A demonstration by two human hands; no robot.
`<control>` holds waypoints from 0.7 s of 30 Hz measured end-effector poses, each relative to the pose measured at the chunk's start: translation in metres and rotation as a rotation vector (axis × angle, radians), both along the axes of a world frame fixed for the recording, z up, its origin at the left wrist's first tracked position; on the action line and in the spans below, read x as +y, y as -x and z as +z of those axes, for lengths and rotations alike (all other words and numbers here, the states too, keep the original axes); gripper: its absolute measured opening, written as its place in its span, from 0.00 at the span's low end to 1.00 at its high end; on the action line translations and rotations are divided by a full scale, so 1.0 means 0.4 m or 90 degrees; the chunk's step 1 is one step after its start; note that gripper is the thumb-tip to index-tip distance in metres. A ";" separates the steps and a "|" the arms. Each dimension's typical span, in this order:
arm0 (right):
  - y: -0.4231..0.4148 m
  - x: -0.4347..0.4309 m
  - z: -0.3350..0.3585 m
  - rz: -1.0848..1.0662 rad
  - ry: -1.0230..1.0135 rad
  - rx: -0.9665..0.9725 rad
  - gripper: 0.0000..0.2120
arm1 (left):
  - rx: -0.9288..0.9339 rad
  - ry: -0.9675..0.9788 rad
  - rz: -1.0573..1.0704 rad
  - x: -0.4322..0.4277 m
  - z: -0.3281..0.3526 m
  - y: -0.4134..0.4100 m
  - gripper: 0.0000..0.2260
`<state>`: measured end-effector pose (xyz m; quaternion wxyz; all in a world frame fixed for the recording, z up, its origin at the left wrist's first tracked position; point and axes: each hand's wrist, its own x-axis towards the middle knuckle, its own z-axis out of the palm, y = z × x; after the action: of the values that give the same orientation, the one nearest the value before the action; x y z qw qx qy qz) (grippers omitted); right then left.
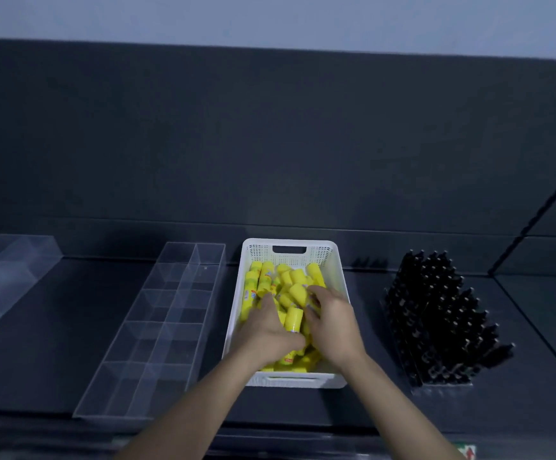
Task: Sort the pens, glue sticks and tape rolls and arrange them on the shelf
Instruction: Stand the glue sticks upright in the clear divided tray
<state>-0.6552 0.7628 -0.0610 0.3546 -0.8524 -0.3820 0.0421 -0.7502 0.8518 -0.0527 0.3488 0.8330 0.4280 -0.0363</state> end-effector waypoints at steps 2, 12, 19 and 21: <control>-0.005 -0.003 0.000 -0.013 -0.054 0.016 0.13 | -0.068 0.047 0.052 0.009 0.002 -0.001 0.34; -0.008 -0.015 0.024 -0.055 -0.201 0.105 0.16 | -0.422 0.204 0.246 0.044 0.044 0.020 0.09; 0.014 0.019 0.101 -0.051 -0.295 0.198 0.13 | -0.583 0.326 0.307 0.114 0.129 0.059 0.06; 0.031 0.044 0.128 -0.039 -0.320 0.213 0.10 | -0.615 0.334 0.307 0.150 0.147 0.078 0.04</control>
<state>-0.6677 0.7803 -0.0098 0.6136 -0.7301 -0.2910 0.0756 -0.7813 0.9119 0.0061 0.6963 0.5208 0.3747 0.3218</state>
